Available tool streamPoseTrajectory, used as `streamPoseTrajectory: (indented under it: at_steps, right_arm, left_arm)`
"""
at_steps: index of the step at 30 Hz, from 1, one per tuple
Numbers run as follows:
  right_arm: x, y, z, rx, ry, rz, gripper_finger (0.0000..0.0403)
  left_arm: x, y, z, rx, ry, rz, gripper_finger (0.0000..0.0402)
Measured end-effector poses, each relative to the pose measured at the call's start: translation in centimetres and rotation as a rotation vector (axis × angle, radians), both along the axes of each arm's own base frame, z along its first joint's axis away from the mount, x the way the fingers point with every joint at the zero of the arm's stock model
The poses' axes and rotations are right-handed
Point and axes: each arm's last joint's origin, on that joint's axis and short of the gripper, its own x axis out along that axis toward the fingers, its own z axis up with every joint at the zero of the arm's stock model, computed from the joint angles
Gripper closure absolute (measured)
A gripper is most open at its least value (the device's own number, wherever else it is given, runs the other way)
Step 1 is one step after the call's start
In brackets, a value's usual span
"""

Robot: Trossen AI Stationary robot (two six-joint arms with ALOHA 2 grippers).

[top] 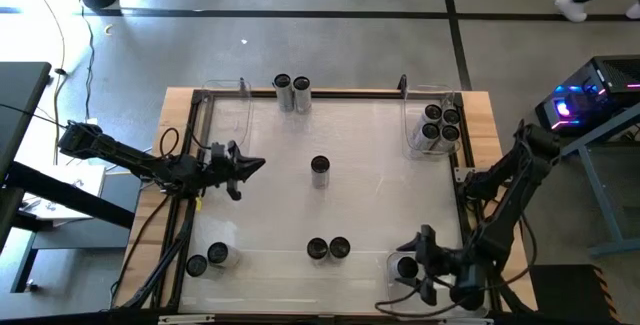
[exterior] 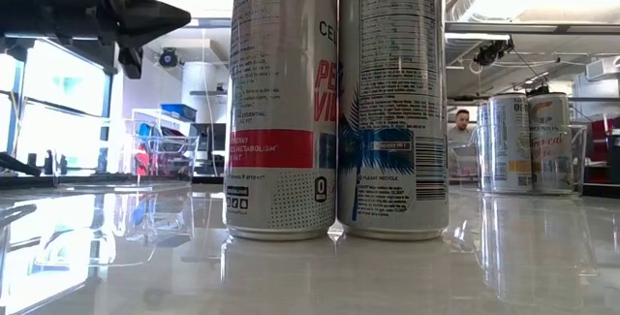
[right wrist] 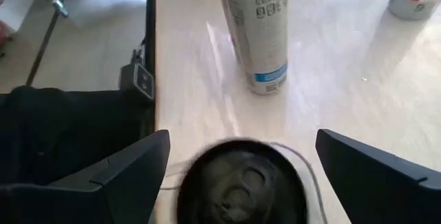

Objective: Sort soda cans
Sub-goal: Put the blue soda can into the bottom right transparent bin

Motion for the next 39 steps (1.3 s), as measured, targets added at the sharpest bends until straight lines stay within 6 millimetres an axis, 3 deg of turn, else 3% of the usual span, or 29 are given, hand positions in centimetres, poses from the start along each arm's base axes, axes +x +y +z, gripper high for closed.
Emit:
streamPoseTrajectory:
  at_steps: [4,8,17,22,29,39]
  right_arm:
    - [1.1,-0.4,3.2,-0.011,0.026,-0.021,0.0040]
    - [3.3,-0.9,5.1,-0.146,-0.084,-0.060,0.0040]
    - [11.4,-2.6,2.6,-0.228,-0.112,0.035,0.0039]
    - [14.4,-3.4,0.6,-0.229,-0.115,-0.008,0.0039]
    - [15.7,-3.5,-1.2,-0.195,-0.072,0.032,0.0039]
    - [15.4,-3.6,-1.9,-0.242,-0.002,0.080,0.0039]
  left_arm:
    - [0.0,-0.1,0.0,0.002,-0.001,-0.023,0.0401]
    - [0.0,-0.1,0.0,0.028,0.005,-0.021,0.0401]
    - [0.0,-0.1,0.0,0.086,0.022,-0.032,0.0401]
    - [0.0,-0.1,0.0,0.091,0.023,-0.035,0.0401]
    - [0.1,-0.1,-0.1,0.094,0.034,-0.036,0.0401]
    - [0.1,-0.1,-0.2,0.087,0.034,-0.037,0.0401]
